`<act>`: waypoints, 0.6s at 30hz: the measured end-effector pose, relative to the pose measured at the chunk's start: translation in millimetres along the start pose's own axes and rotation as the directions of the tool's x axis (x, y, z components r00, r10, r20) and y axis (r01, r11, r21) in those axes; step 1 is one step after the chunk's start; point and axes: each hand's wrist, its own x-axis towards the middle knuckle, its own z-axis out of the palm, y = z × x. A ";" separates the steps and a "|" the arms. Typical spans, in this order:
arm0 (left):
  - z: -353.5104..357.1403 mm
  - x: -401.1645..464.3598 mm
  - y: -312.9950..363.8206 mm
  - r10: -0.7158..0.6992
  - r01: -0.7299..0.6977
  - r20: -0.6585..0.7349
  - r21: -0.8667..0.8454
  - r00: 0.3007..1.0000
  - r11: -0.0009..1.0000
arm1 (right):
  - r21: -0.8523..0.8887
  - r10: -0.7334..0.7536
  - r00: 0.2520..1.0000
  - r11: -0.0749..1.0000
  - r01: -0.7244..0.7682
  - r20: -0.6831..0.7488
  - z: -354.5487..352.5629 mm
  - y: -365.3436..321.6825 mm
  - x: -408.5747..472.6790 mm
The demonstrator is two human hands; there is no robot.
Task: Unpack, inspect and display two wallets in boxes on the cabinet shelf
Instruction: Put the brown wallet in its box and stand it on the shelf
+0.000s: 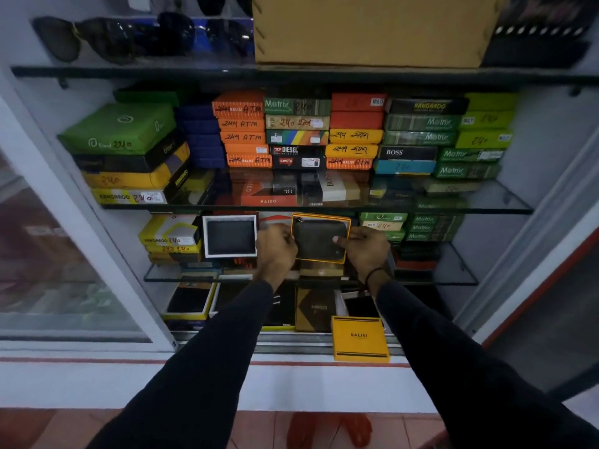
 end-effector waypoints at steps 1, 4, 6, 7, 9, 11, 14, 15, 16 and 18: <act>3.8 6.1 2.6 -0.013 0.014 -0.020 0.022 1.000 1.000 | 0.024 0.013 1.000 1.000 -0.013 -0.004 3.5 -0.3 5.8; 14.5 21.5 3.3 -0.064 0.067 -0.054 0.056 0.997 0.996 | -0.002 0.023 1.000 1.000 -0.023 -0.018 11.5 -2.1 18.9; 22.1 29.6 -1.4 -0.088 0.090 -0.028 0.088 0.996 0.992 | -0.018 0.043 0.999 0.999 -0.043 -0.015 15.4 -0.1 26.3; 25.4 32.1 -4.4 -0.104 0.103 0.002 0.102 0.995 0.989 | -0.001 0.044 0.999 0.999 -0.044 -0.006 17.4 1.7 29.7; 29.3 35.0 -7.5 -0.138 0.133 0.047 0.103 0.989 0.986 | 0.013 0.020 1.000 1.000 -0.020 0.009 19.2 4.1 35.5; 29.8 32.9 -8.4 -0.145 0.140 0.056 0.089 0.988 0.986 | -0.003 0.005 1.000 1.000 -0.005 0.023 18.7 6.2 39.5; 28.8 14.0 -8.1 -0.118 0.118 -0.021 0.035 0.993 0.992 | 0.035 0.032 0.999 0.999 -0.031 -0.036 8.2 12.2 39.8; 28.4 4.0 -8.7 -0.079 0.080 -0.078 0.013 0.994 0.997 | 0.009 0.020 0.996 1.000 -0.020 -0.087 2.7 16.4 37.0; 30.3 -10.1 -11.2 -0.011 0.010 -0.135 -0.012 0.991 1.000 | -0.042 -0.013 0.989 0.999 0.007 -0.150 -5.1 24.3 30.5; 35.8 -43.0 -18.4 0.179 -0.195 -0.219 -0.054 0.959 0.979 | -0.119 -0.136 0.952 0.987 0.107 -0.273 -23.0 43.6 14.1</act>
